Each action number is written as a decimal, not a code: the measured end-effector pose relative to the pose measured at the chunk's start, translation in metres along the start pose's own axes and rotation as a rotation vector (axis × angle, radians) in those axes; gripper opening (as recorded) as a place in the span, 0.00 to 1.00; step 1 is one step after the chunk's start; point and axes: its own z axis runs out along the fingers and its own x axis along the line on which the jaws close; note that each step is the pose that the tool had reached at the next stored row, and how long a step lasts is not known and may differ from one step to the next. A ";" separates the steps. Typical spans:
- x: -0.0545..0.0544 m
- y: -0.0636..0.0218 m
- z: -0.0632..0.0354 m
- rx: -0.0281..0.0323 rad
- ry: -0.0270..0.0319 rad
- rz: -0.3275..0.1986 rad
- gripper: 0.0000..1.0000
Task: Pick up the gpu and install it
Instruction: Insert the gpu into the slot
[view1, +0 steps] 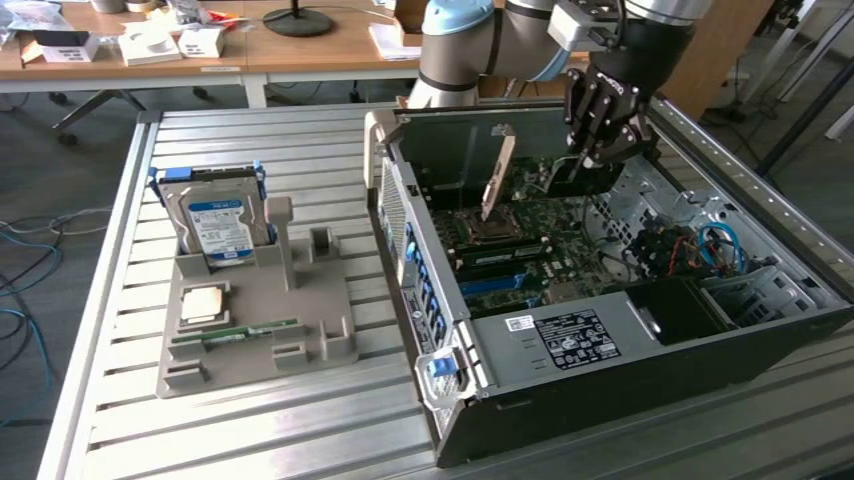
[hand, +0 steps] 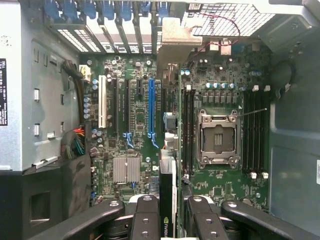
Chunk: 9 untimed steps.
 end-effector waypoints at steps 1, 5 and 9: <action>0.000 0.0000 0.0000 0.0001 -0.0001 0.000 0.26; 0.000 0.0000 0.0001 0.0001 -0.0002 0.000 0.26; 0.000 0.0054 0.0005 0.0002 -0.0002 0.000 0.26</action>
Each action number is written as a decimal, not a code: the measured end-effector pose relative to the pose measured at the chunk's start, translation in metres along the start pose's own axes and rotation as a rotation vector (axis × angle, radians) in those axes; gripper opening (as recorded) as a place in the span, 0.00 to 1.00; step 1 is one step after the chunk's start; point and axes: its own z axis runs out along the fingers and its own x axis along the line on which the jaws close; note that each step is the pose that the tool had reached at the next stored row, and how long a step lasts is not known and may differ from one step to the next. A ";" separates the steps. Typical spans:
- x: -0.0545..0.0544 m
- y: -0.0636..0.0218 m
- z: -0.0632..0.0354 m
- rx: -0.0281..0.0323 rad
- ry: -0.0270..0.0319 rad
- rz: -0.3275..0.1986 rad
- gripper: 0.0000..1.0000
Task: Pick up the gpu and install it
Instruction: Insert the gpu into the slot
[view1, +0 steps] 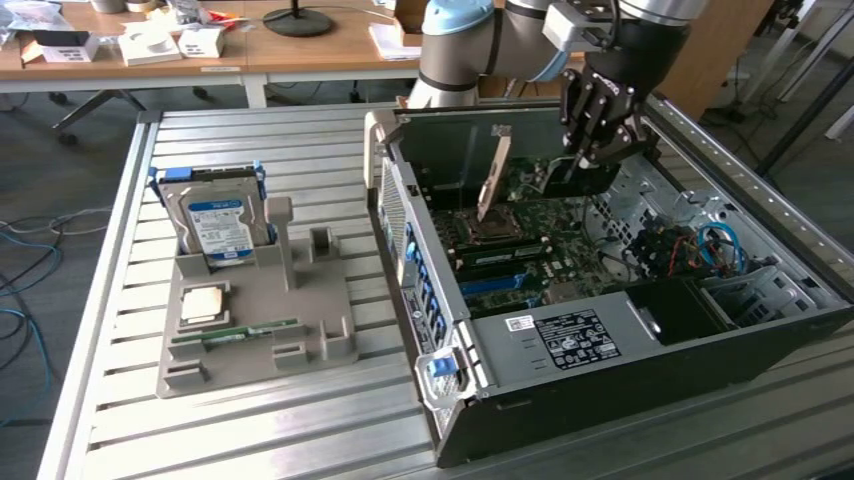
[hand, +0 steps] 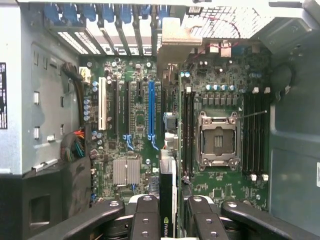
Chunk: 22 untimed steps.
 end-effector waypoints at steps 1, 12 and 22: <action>0.000 0.0019 0.0001 0.0000 0.0001 0.000 0.26; 0.000 0.0057 0.0033 0.0117 0.0001 -0.002 0.26; 0.000 0.0068 0.0104 0.0158 -0.0002 -0.003 0.26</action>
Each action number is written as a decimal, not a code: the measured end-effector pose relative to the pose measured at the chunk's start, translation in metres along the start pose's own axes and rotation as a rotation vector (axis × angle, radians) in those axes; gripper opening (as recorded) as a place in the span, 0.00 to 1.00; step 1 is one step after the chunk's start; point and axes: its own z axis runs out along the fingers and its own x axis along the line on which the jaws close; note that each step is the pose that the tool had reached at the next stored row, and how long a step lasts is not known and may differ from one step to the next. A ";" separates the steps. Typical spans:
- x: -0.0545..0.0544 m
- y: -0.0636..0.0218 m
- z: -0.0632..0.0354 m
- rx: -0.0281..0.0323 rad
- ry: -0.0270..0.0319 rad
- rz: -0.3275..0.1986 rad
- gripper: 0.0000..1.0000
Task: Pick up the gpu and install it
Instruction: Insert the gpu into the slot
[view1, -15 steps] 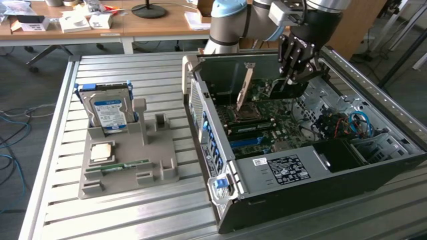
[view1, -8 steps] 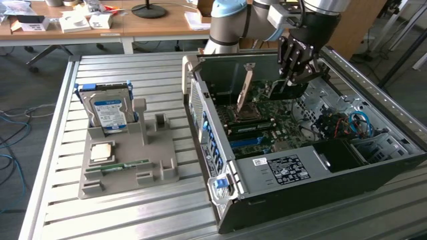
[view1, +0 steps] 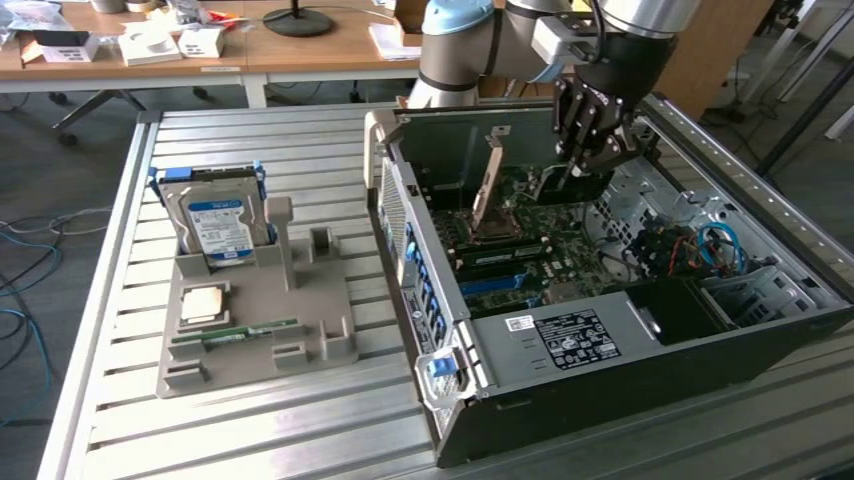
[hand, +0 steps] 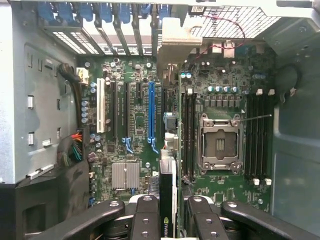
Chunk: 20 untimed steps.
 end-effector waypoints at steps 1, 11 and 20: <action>0.000 0.0000 0.0000 0.0000 0.0002 0.000 0.26; 0.000 0.0001 0.0057 0.0000 0.0000 0.000 0.26; 0.008 0.0001 0.0063 0.0000 0.0000 0.000 0.26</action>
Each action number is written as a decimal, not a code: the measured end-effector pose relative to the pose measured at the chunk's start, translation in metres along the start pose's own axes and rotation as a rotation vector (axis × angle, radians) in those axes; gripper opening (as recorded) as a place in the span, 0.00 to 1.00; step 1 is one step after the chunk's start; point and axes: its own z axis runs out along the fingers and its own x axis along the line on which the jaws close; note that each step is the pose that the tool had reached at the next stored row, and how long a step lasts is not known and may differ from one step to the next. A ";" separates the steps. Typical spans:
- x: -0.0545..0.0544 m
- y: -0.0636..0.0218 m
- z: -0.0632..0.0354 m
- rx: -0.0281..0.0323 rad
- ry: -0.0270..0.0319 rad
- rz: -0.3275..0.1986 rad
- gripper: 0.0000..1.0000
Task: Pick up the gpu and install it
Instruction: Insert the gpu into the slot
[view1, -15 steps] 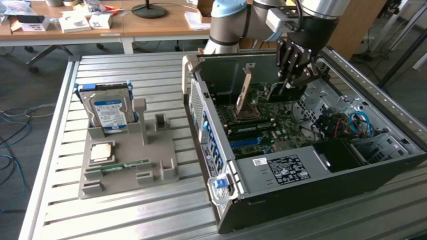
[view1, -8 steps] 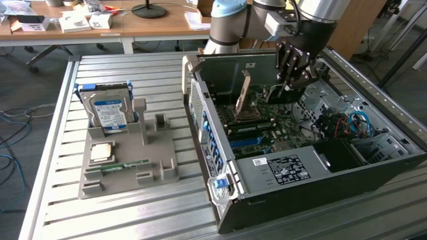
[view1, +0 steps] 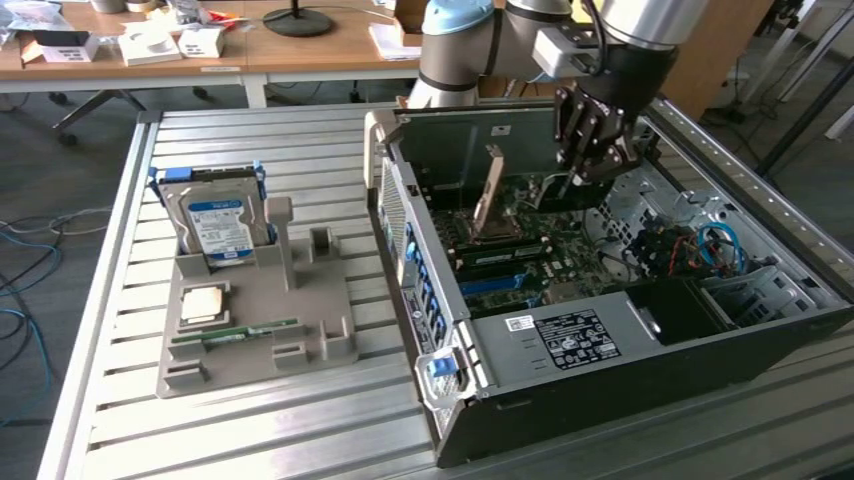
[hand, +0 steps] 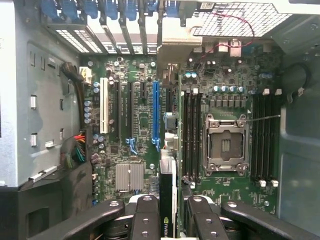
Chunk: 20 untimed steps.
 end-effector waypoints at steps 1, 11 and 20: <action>0.001 0.0000 0.0000 0.0000 -0.0001 0.000 0.26; 0.002 0.0007 0.0000 0.0000 0.0000 0.000 0.26; 0.002 0.0030 0.0001 0.0000 0.0000 0.000 0.26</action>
